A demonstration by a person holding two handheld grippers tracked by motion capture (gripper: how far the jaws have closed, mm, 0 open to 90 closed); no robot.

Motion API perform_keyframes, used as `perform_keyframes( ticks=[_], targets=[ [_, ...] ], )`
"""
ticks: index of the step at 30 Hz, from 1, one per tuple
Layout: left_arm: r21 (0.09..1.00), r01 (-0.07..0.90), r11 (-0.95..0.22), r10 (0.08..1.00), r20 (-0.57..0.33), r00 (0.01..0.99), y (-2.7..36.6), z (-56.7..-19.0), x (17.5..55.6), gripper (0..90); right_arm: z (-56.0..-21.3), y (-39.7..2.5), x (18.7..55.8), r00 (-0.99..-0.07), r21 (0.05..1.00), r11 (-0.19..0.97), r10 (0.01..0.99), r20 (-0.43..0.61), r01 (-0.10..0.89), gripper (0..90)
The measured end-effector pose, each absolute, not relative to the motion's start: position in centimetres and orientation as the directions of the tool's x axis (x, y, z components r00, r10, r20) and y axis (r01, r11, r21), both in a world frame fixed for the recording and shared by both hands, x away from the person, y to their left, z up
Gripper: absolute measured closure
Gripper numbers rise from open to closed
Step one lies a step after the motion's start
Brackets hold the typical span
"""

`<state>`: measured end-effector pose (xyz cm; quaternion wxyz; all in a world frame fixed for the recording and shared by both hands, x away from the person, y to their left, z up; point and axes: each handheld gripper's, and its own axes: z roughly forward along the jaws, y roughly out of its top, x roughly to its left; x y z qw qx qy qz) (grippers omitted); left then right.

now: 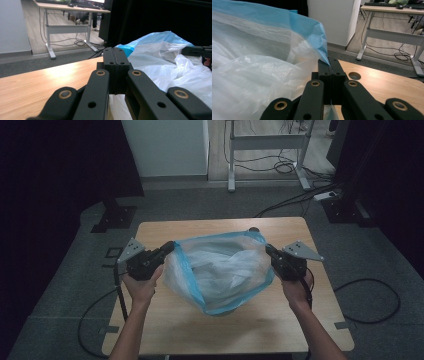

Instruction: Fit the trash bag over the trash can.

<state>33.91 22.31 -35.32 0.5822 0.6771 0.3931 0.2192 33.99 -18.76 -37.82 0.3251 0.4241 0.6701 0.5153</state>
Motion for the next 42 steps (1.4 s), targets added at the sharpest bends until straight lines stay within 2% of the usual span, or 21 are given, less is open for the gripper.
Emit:
perform_keyframes(
  ticks=[7,13,20,36,42],
  targets=[
    [0.952,0.307,-0.02,0.796,-0.17,0.582,22.3,-36.2,35.0,89.8,-38.9,-18.5,36.2,-0.406,0.965,0.081,0.913,0.029,0.25,88.5],
    [0.95,0.312,-0.034,0.8,-0.161,0.577,22.5,-36.2,35.2,89.8,-39.5,-18.6,36.7,-0.414,0.966,0.048,0.908,0.064,0.256,88.4],
    [0.936,0.352,-0.016,0.81,-0.194,0.553,23.3,-37.2,35.7,89.7,-39.5,-18.6,36.9,-0.423,0.965,0.035,0.902,0.082,0.261,88.5],
    [0.911,0.413,-0.007,0.821,-0.231,0.522,24.1,-39.6,37.3,89.7,-41.1,-16.8,39.2,-0.423,0.951,0.042,0.901,0.097,0.307,88.4],
    [0.883,0.47,-0.012,0.829,-0.254,0.498,23.9,-41.1,38.1,89.7,-42.0,-16.2,39.9,-0.419,0.94,0.044,0.901,0.109,0.339,88.5]
  ],
)
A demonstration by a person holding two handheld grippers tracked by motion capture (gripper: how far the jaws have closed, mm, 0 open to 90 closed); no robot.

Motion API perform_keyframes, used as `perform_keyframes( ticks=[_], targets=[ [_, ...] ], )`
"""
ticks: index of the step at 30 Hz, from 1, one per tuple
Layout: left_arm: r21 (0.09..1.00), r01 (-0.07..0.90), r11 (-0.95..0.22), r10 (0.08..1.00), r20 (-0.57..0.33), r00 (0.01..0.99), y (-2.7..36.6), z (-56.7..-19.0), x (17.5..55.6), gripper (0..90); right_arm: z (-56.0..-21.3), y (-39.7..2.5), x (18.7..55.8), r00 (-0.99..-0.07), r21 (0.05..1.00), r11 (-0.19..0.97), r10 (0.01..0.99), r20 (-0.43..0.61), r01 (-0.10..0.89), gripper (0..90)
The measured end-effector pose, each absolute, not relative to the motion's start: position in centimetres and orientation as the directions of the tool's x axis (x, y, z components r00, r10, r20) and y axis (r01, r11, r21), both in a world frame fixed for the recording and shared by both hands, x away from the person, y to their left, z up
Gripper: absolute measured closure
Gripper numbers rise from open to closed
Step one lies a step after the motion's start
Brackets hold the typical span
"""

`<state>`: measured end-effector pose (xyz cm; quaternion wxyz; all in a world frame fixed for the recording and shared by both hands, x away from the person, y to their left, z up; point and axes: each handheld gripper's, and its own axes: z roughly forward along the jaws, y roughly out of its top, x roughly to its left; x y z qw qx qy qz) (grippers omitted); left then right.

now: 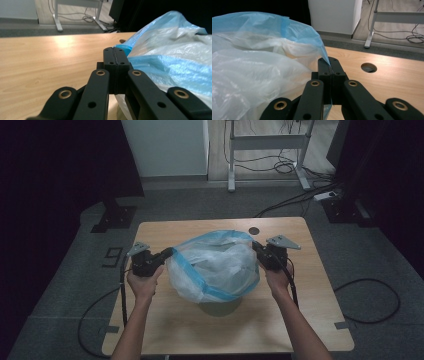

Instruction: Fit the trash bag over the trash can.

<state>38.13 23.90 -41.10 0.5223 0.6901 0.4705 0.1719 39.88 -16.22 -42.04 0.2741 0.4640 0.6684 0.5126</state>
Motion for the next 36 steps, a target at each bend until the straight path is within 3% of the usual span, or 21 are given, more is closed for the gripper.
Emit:
perform_keyframes(
  ticks=[14,36],
  targets=[
    [0.827,0.562,-0.035,0.826,-0.293,0.482,23.7,-42.7,39.3,89.7,-43.9,-15.7,40.9,-0.431,0.905,0.056,0.891,0.145,0.421,88.5],
    [0.79,0.608,-0.072,0.809,-0.311,0.5,23.2,-44.5,37.9,89.8,-46.4,-16.1,40.3,-0.458,0.864,0.044,0.861,0.222,0.502,88.0]
  ],
)
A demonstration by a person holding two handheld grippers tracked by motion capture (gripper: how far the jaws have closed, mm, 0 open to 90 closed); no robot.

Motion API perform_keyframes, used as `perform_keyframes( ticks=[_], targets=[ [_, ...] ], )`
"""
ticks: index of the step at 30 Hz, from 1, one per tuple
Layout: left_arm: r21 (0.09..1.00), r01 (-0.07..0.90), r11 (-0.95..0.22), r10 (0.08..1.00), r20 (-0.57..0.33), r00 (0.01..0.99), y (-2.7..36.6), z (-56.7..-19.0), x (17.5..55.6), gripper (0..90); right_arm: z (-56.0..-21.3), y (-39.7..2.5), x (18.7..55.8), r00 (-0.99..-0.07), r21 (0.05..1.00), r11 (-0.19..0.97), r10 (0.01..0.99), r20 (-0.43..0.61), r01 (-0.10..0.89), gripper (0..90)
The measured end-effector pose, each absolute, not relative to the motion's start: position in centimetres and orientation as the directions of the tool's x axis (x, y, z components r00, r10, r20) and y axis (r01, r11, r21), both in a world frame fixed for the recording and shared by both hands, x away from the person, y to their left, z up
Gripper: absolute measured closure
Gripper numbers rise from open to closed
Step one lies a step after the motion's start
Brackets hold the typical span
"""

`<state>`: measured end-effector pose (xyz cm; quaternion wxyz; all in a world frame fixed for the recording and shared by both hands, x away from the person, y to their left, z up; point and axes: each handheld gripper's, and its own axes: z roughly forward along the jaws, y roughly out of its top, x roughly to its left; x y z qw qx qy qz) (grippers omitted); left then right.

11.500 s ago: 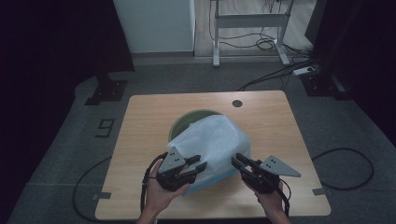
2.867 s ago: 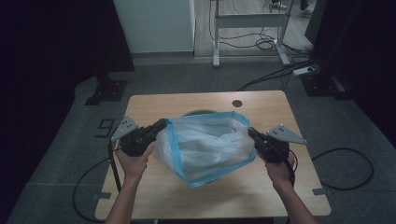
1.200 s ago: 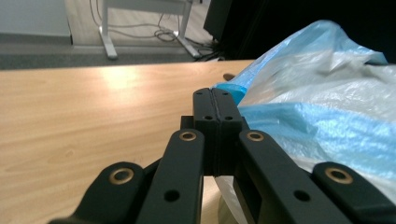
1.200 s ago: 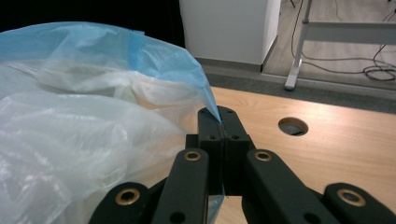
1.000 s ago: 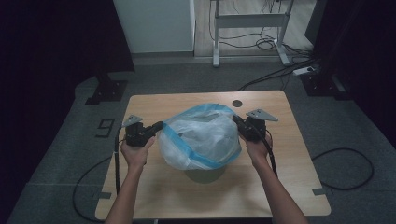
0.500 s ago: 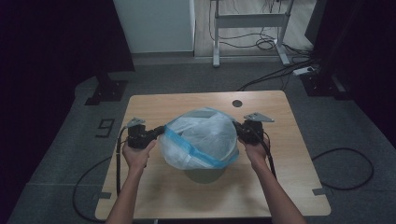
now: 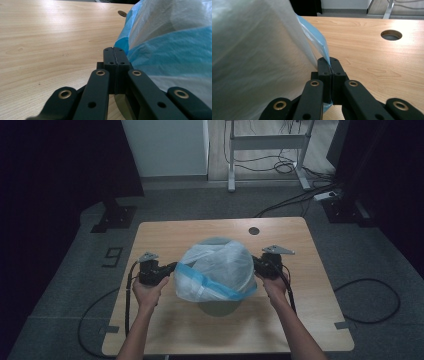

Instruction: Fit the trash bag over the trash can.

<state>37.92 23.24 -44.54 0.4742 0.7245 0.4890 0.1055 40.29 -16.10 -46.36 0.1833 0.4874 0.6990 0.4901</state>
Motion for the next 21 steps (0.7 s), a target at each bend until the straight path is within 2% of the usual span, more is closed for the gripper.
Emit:
perform_keyframes(
  ticks=[12,14,17,21],
  targets=[
    [0.776,0.626,-0.077,0.791,-0.335,0.512,23.0,-45.0,38.1,89.8,-47.0,-15.9,40.8,-0.47,0.845,0.044,0.846,0.253,0.533,86.7],
    [0.782,0.619,-0.075,0.791,-0.331,0.515,23.1,-44.9,37.9,89.7,-47.0,-16.1,40.6,-0.461,0.85,0.04,0.853,0.245,0.526,81.9],
    [0.793,0.605,-0.072,0.789,-0.326,0.521,23.3,-44.7,37.6,89.6,-46.4,-17.0,40.1,-0.413,0.869,-0.012,0.877,0.246,0.494,65.4],
    [0.802,0.594,-0.063,0.786,-0.327,0.525,23.6,-44.7,37.3,89.3,-45.1,-18.7,38.6,-0.401,0.896,-0.083,0.874,0.275,0.435,57.1]
  ],
)
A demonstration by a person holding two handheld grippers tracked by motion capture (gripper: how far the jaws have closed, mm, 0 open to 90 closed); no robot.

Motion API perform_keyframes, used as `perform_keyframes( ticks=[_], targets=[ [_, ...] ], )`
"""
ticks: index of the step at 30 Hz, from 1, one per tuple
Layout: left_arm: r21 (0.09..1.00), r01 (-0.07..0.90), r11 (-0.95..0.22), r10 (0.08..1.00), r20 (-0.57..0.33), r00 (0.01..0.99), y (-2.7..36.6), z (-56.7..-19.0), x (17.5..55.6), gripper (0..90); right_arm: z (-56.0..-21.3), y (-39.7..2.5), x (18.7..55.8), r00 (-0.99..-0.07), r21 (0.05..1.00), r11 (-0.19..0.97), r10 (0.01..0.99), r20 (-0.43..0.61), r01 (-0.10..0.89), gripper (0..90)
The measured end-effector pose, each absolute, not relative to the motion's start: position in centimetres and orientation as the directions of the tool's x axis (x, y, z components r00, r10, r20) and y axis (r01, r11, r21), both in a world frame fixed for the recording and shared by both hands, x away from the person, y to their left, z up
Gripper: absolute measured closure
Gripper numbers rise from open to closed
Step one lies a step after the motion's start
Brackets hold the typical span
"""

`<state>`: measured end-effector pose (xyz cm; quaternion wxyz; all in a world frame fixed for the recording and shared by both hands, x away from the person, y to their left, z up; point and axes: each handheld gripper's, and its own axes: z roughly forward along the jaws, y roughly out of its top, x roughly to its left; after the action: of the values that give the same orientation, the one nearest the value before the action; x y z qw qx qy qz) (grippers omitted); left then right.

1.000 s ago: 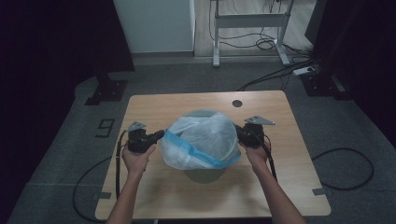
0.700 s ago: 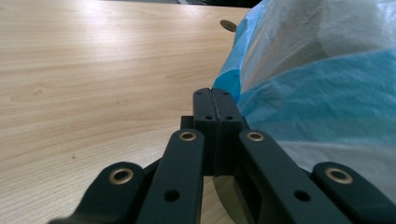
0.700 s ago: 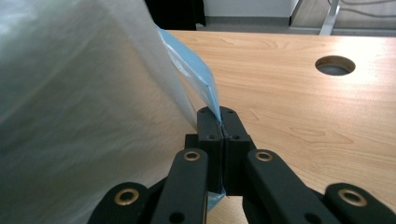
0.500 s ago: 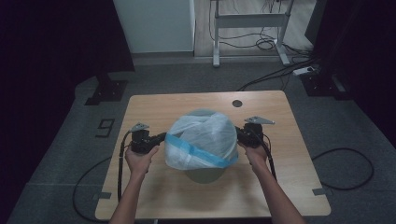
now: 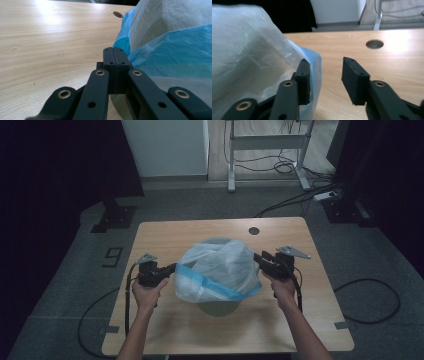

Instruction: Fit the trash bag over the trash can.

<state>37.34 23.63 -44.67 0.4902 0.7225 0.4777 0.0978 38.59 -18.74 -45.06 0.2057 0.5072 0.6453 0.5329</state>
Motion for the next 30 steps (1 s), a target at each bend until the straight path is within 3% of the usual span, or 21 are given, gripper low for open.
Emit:
perform_keyframes(
  ticks=[7,18,30],
  targets=[
    [0.806,0.588,-0.063,0.792,-0.319,0.521,23.7,-44.6,37.1,89.2,-42.6,-20.3,35.5,-0.438,0.93,-0.095,0.862,0.255,0.355,48.1],
    [0.81,0.583,-0.061,0.803,-0.306,0.511,24.0,-44.4,37.0,86.2,-41.1,-20.5,34.3,-0.502,0.942,-0.069,0.832,0.237,0.33,46.1],
    [0.832,0.552,-0.043,0.807,-0.296,0.51,25.1,-43.3,35.7,80.4,-38.9,-16.4,28.8,-0.702,0.958,0.042,0.69,0.178,0.284,43.2]
  ],
)
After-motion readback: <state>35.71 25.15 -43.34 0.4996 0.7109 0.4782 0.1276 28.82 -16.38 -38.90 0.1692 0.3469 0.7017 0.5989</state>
